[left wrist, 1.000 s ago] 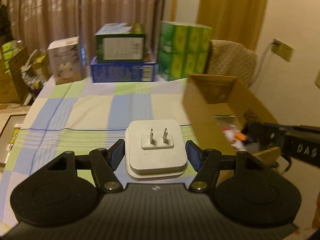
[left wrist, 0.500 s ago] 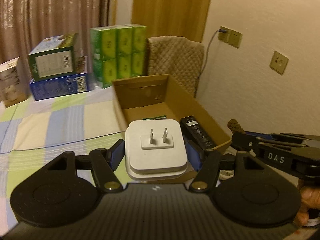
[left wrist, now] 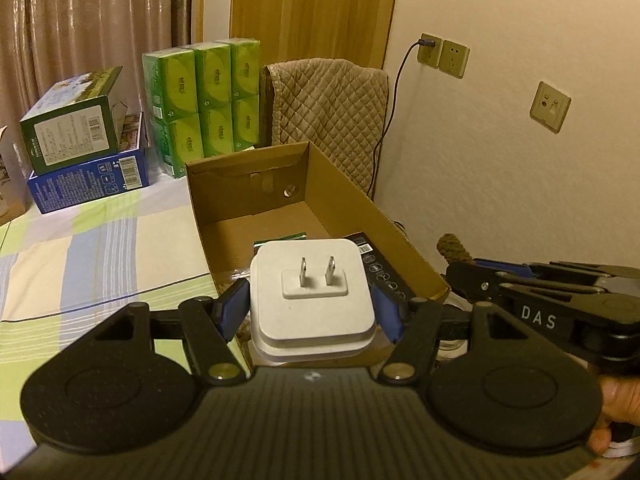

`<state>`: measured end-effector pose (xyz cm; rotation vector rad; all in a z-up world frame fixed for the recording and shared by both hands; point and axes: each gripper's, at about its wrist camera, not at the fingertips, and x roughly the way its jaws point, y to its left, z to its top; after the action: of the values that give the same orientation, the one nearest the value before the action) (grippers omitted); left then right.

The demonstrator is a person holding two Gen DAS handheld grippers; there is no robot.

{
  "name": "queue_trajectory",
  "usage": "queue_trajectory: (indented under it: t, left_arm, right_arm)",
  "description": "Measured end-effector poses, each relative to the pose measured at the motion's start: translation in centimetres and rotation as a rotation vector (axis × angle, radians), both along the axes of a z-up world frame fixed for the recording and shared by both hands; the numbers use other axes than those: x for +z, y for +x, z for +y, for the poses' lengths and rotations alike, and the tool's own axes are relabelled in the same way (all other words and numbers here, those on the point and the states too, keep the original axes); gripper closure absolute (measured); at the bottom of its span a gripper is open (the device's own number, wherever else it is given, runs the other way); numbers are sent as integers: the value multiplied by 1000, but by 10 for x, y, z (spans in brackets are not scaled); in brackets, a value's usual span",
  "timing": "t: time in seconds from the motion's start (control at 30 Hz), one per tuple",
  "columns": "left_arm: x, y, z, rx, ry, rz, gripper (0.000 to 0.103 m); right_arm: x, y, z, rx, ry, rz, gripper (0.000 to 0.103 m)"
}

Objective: Organize objects
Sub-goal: 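Lower the hair tie into the box and open the right gripper while the left releases the plug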

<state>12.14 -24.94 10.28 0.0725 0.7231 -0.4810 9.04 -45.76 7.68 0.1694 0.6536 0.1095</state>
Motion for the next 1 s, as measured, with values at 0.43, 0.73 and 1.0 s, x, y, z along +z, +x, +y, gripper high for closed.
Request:
queue_trajectory:
  t: [0.43,0.73,1.0]
  left_arm:
    - [-26,52,-10,16,-1,56,40]
    - [-27,66,6,80,-22,47,22]
    - [-23,60,24,115,-9,44,18]
  right_arm:
    - [-10,43,-9,-11,-9,22,88]
    - [-20,54,-8,9,14,47,88]
    - [-21,67,14,106,86,71,83]
